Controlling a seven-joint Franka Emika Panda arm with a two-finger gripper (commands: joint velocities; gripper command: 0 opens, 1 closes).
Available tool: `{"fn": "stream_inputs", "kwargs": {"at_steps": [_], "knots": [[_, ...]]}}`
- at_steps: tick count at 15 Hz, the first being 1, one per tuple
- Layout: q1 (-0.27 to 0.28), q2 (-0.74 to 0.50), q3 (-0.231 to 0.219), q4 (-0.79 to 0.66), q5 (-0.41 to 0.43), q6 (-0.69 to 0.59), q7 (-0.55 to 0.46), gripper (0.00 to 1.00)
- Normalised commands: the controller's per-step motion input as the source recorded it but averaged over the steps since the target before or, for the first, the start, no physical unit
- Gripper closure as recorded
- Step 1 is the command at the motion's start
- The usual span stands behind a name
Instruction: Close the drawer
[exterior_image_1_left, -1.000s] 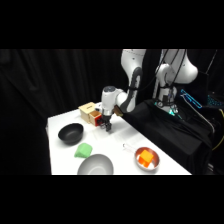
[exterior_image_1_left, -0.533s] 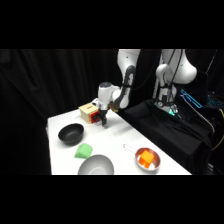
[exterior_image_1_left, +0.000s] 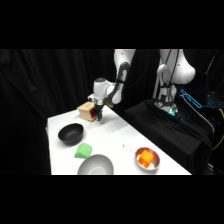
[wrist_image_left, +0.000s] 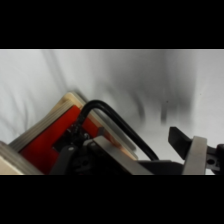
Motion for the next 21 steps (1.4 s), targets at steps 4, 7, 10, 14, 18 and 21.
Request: {"fn": "stream_inputs", "kwargs": {"at_steps": [4,7,10,14,18,21], "knots": [[-0.132,-0.34,0.189,-0.03,0.134,-0.27,-0.38,0.0],[-0.019,-0.33,0.073,-0.05,0.102,-0.22,-0.3,0.0],[0.006,-0.32,0.029,-0.02,0.098,-0.28,-0.25,0.0],[-0.023,-0.36,0.089,0.05,0.218,-0.46,-0.29,0.0],[0.036,-0.36,0.057,0.13,0.217,-0.56,-0.21,0.0],[0.069,-0.26,0.035,0.23,0.233,-0.56,-0.16,0.0]]}}
